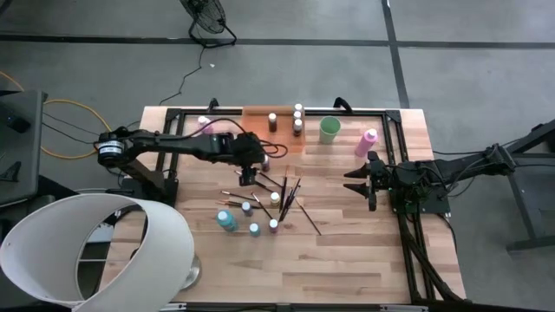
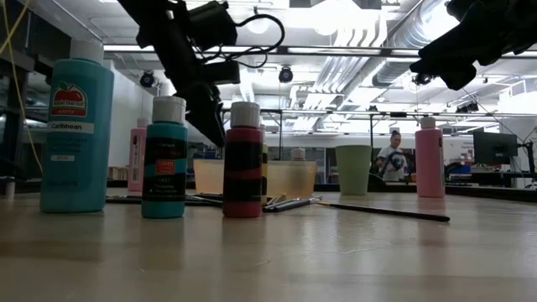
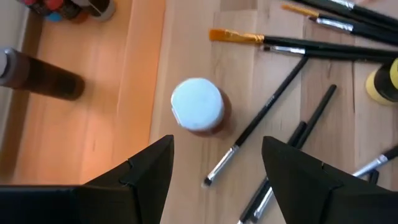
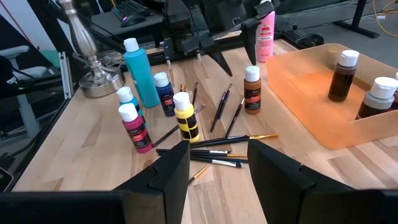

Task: Pick & Place Paint Supplies
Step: Put the small orange paint bottle into the orange bin

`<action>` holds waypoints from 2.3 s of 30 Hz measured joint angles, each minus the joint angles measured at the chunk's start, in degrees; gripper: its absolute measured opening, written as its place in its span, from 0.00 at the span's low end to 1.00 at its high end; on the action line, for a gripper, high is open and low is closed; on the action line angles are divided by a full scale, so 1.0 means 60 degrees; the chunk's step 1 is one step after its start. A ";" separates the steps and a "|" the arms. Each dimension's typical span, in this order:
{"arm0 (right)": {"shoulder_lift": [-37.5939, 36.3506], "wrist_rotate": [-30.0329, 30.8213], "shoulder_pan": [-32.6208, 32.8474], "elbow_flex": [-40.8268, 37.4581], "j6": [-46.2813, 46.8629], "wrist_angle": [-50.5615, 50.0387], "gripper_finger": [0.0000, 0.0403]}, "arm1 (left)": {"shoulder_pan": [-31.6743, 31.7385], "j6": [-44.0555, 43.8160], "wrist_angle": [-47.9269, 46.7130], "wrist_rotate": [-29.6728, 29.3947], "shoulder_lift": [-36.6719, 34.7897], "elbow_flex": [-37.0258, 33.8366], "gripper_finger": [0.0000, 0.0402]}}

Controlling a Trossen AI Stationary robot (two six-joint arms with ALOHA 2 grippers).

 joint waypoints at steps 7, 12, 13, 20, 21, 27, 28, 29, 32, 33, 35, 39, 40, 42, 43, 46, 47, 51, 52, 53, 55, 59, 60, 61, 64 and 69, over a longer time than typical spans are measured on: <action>0.0001 -0.0003 0.0000 0.0000 0.0000 0.0003 0.39 | 0.0150 -0.0196 0.0735 0.0019 0.0001 -0.0004 0.59; -0.0003 0.0000 -0.0004 0.0000 -0.0003 0.0003 0.39 | 0.0304 -0.0337 0.0761 0.0067 0.0139 -0.0011 0.59; -0.0001 0.0000 -0.0004 0.0000 -0.0001 0.0003 0.39 | 0.0335 -0.0339 0.0870 0.0107 0.0182 -0.0003 0.59; -0.0002 0.0000 -0.0003 0.0000 0.0000 0.0003 0.39 | 0.0321 -0.0394 0.0991 0.0449 0.0448 -0.0016 0.59; -0.0003 0.0000 -0.0002 0.0000 -0.0002 0.0003 0.39 | 0.0324 -0.0416 0.1024 0.0463 0.0455 -0.0022 0.59; 0.0001 -0.0004 0.0000 0.0000 0.0000 0.0006 0.39 | 0.0321 -0.0656 0.1362 0.0452 0.0594 -0.0007 0.59; -0.0001 -0.0001 -0.0003 0.0000 0.0000 0.0003 0.39 | 0.0321 -0.0654 0.1352 0.0452 0.0594 -0.0007 0.59; -0.0003 0.0000 -0.0004 0.0000 -0.0001 0.0003 0.39 | 0.0321 -0.0653 0.1345 0.0452 0.0594 -0.0007 0.58; -0.0001 0.0000 -0.0004 0.0000 0.0000 0.0003 0.39 | 0.0321 -0.0660 0.1298 0.0449 0.0594 -0.0007 0.53; -0.0002 -0.0003 0.0000 0.0000 0.0000 0.0003 0.39 | 0.0321 -0.0662 0.1280 0.0449 0.0594 -0.0007 0.51; -0.0003 0.0000 -0.0004 0.0000 0.0000 0.0003 0.39 | 0.0321 -0.0664 0.1199 0.0447 0.0594 -0.0007 0.46; -0.0003 0.0000 -0.0001 0.0000 -0.0004 0.0003 0.39 | 0.0321 -0.0697 0.1108 0.0496 0.0590 -0.0007 0.35; -0.0003 0.0000 -0.0001 0.0000 0.0000 0.0003 0.39 | 0.0317 -0.0704 0.1126 0.0514 0.0590 -0.0007 0.32; -0.0003 -0.0003 -0.0004 0.0000 -0.0003 0.0003 0.39 | 0.0317 -0.0704 0.1182 0.0511 0.0590 -0.0007 0.28; -0.0003 -0.0003 -0.0003 0.0000 0.0000 0.0003 0.39 | 0.0317 -0.0704 0.1195 0.0514 0.0590 -0.0007 0.28; -0.0003 0.0000 -0.0004 0.0000 -0.0002 0.0003 0.39 | 0.0317 -0.0738 0.1210 0.0508 0.0590 -0.0007 0.28; -0.0003 -0.0004 -0.0002 0.0000 0.0000 0.0005 0.39 | 0.0319 -0.0796 0.1210 0.0507 0.0590 -0.0007 0.28; -0.0002 -0.0003 -0.0003 0.0000 0.0000 0.0006 0.39 | 0.0317 -0.1157 0.1228 0.0507 0.0590 -0.0007 0.32; -0.0002 0.0000 0.0000 0.0000 0.0000 0.0006 0.39 | 0.0317 -0.1191 0.1246 0.0507 0.0590 -0.0007 0.33; -0.0003 0.0000 -0.0004 0.0000 0.0000 0.0006 0.39 | 0.0317 -0.1210 0.1263 0.0507 0.0590 -0.0007 0.33; -0.0003 0.0003 -0.0001 0.0000 0.0066 0.0022 0.39 | 0.0317 -0.1226 0.1213 0.0507 0.0590 0.0034 0.31; 0.0001 0.0029 -0.0001 0.0000 0.0075 0.0435 0.39 | 0.0317 -0.1230 0.0884 0.0507 0.0590 0.0478 0.28; 0.0001 0.0015 -0.0002 0.0000 0.0279 0.0640 0.39 | 0.0317 -0.1230 0.0842 0.0515 0.0590 0.0596 0.28; 0.0001 -0.0024 -0.0004 0.0000 0.0645 0.0920 0.39 | 0.0317 -0.1228 0.0800 0.0564 0.0590 0.0715 0.28; 0.0000 0.0044 -0.0006 0.0000 0.1331 0.1801 0.39 | 0.0321 -0.1243 0.0673 0.0744 0.0590 0.1160 0.30; 0.0858 0.0453 -0.0218 0.0014 0.0033 0.3051 0.39 | 0.0317 -0.1243 0.0304 0.0762 0.0590 0.1969 0.32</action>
